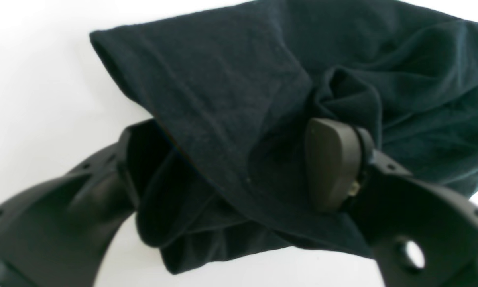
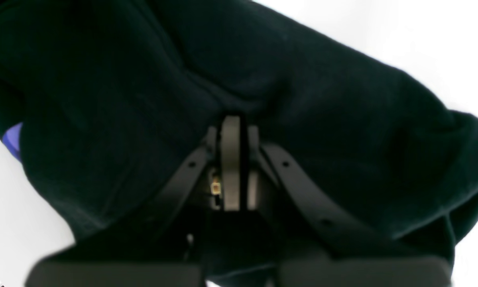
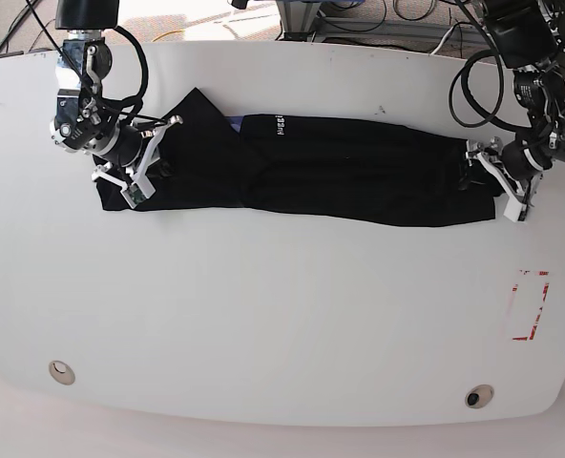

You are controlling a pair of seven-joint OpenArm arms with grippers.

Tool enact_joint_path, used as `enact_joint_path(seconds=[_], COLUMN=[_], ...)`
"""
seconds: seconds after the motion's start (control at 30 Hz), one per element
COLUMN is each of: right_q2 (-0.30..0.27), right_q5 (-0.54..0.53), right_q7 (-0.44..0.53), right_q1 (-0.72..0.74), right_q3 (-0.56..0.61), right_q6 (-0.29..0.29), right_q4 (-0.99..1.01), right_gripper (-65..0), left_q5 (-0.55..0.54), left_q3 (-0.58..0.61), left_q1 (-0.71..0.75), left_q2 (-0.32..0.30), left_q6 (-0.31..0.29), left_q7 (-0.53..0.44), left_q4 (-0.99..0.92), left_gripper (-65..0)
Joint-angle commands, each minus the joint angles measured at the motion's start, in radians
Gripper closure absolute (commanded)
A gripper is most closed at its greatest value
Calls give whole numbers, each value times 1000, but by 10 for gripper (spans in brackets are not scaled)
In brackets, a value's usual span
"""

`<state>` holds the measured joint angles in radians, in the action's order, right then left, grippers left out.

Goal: Layout the t-shirt on the table in an organized manner, then fold the t-shirt properly
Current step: 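Grasp the folded shirt's ends with both grippers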

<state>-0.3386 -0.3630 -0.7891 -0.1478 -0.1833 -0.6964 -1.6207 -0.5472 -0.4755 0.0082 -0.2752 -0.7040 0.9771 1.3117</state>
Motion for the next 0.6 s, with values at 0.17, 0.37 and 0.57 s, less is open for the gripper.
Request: enact_joint_path(seconds=[0.17, 0.37, 0.57], right_q2=[-15, -15, -15], right_q5=[-14, -14, -14], right_q7=[18, 18, 18], right_q1=[10, 10, 9], right_q3=[-5, -5, -5], right_q6=[-2, -2, -2], right_q4=[-19, -19, -19], right_gripper=[-19, -19, -19], left_q5=[32, 32, 31], left_q3=[4, -1, 2], left_q1=[6, 19, 74], left_q2=[-8, -11, -20], left_q6=[6, 6, 6], left_q7=[56, 56, 58], left_q4=[2, 91, 299], left_gripper=[-113, 0, 0])
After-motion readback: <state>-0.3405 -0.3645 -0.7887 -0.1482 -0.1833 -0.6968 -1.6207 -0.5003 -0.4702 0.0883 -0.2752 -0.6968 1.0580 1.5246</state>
